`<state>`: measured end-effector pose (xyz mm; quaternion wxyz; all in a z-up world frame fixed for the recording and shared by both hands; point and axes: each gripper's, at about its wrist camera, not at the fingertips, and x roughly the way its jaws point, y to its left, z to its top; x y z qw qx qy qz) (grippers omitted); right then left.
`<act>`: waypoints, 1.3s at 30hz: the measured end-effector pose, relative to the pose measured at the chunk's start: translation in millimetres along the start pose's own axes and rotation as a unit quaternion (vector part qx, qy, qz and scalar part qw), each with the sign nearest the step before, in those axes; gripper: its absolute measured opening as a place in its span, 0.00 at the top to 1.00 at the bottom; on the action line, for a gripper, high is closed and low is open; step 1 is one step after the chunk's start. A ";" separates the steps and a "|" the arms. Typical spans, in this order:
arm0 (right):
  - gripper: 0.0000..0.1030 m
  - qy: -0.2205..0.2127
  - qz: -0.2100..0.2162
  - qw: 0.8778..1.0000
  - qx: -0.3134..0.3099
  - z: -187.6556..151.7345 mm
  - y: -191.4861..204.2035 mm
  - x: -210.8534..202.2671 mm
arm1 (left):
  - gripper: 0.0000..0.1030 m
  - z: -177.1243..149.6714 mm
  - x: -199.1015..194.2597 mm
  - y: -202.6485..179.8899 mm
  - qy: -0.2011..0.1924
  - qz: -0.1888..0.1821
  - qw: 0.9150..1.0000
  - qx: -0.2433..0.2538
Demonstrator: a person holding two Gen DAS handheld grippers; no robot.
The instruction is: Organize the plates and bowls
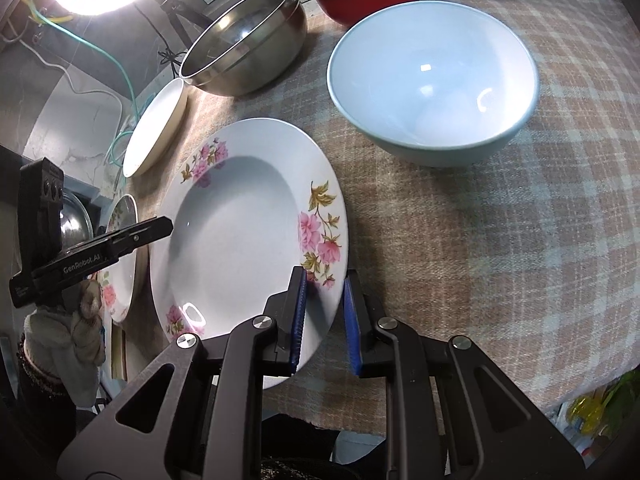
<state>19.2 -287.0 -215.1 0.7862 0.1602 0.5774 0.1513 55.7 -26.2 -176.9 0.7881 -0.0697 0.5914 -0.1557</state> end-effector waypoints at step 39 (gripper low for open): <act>0.23 -0.072 -0.029 0.990 -0.119 8.9 65.7 -41.1 | 0.46 -46.4 -70.6 35.5 -0.096 0.027 0.992 -0.082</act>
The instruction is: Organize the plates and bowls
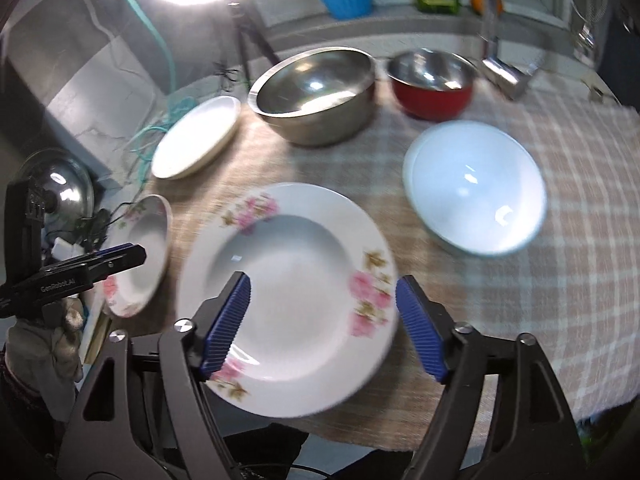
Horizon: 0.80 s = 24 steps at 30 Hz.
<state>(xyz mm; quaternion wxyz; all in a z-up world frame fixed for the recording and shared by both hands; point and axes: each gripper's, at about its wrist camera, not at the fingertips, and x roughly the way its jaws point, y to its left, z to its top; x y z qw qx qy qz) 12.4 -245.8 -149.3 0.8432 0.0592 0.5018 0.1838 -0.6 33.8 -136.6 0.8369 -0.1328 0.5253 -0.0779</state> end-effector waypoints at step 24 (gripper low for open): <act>0.29 0.066 0.116 0.989 -0.066 30.3 114.7 78.1 | 0.43 -28.9 -41.3 106.4 -0.042 0.074 0.989 -0.117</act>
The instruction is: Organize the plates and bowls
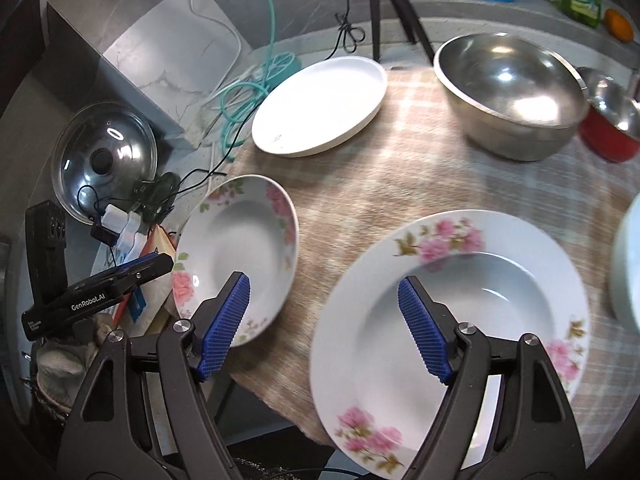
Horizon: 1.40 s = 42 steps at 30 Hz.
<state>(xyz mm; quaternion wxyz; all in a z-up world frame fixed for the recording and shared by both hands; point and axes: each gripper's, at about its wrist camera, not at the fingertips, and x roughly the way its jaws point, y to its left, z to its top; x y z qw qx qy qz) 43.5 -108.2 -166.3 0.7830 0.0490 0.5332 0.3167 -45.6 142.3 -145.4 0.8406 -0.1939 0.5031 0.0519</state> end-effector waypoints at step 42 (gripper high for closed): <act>0.88 0.079 0.011 0.997 -0.007 15.3 25.1 78.3 | 0.74 7.4 30.8 17.6 0.037 0.001 0.999 0.008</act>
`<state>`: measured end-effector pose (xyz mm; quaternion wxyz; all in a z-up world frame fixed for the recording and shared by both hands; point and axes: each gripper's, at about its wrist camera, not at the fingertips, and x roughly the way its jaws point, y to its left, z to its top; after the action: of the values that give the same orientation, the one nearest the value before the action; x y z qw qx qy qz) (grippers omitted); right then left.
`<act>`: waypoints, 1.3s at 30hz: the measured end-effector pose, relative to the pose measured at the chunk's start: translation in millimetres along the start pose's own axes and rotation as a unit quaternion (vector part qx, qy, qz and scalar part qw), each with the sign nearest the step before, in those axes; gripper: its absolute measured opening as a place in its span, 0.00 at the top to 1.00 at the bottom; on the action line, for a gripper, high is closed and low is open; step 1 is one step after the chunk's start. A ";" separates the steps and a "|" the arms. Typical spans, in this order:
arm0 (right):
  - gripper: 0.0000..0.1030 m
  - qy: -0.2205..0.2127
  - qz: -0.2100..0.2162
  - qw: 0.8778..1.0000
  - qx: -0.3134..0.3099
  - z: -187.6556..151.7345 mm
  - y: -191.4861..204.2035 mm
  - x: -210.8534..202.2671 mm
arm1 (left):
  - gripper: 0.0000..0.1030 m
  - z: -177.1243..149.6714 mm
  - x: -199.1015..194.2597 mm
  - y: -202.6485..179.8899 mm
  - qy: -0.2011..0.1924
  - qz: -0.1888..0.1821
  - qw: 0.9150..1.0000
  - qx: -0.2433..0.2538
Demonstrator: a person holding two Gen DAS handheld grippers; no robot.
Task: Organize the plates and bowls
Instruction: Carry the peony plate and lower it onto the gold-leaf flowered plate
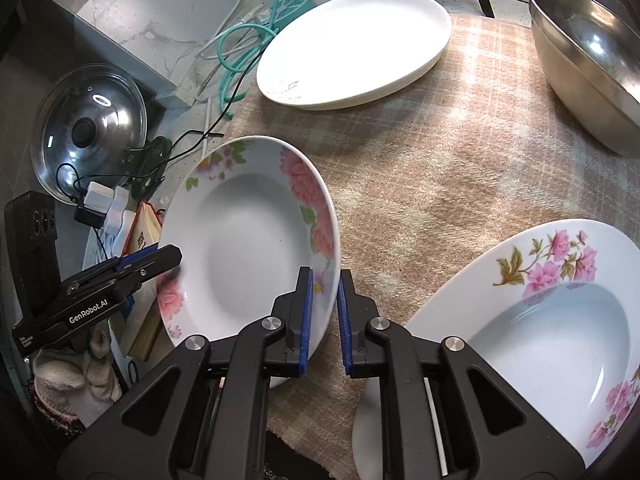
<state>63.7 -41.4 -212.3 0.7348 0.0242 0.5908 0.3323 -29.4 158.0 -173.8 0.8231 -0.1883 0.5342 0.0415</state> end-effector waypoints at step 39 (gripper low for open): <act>0.88 -0.072 -0.038 0.992 0.092 -75.9 -88.7 -119.7 | 0.74 -6.5 2.8 -132.3 0.004 -0.077 0.989 0.124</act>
<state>27.7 -199.3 -171.1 0.7824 0.0932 0.5648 0.2453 1.8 32.8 -143.5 0.8387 -0.1255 0.5224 -0.0893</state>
